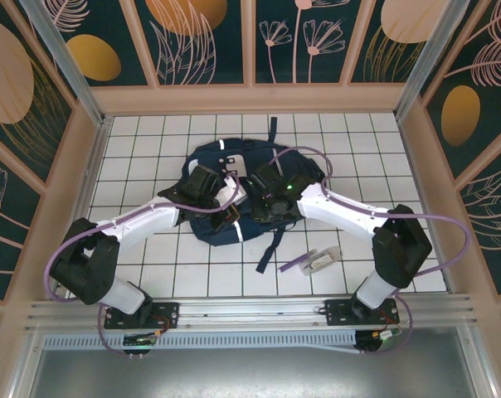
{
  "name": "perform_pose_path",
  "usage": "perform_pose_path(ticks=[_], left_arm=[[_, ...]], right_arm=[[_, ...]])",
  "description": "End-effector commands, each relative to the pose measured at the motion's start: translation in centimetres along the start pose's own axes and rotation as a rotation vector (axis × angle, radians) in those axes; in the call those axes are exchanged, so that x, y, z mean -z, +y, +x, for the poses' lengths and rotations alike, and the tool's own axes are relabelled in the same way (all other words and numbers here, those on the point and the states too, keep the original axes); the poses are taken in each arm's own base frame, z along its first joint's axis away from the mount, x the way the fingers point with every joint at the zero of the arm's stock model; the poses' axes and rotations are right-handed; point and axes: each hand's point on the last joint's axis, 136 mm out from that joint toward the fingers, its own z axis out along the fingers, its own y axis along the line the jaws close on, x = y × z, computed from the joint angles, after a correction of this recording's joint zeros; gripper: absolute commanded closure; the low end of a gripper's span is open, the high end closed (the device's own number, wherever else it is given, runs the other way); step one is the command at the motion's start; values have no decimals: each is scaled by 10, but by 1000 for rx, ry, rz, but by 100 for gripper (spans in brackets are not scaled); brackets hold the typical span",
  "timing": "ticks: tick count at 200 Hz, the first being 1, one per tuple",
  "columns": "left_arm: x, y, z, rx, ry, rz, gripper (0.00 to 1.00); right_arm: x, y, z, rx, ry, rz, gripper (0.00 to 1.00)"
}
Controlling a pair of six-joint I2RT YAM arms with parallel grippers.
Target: Pack the student bag
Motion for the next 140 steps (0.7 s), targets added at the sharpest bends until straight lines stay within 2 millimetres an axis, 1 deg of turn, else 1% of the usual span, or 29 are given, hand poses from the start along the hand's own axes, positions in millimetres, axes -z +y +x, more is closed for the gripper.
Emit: perform_pose_path(ticks=[1, 18, 56, 66, 88, 111, 127, 140], left_arm=[[13, -12, -28, -75, -110, 52, 100], [15, -13, -27, -90, -116, 48, 100], [16, -12, -23, -107, -111, 26, 100], [16, -10, -22, -113, -107, 16, 100], [16, -1, -16, -128, -78, -44, 100], [19, 18, -8, -162, -22, -154, 100], [22, 32, -1, -202, 27, -230, 100], [25, 38, 1, -242, 48, -272, 100]], right_arm=[[0, -10, -16, -31, -65, 70, 70], [1, -12, -18, -25, -70, 76, 80], [7, -22, -21, -12, -82, 99, 94], [9, -25, -22, -10, -82, 98, 99], [15, -37, -23, -12, -80, 105, 100], [25, -66, -24, -27, -75, 133, 100], [28, -96, -23, -58, -63, 159, 100], [29, -125, -23, -92, -60, 198, 100]])
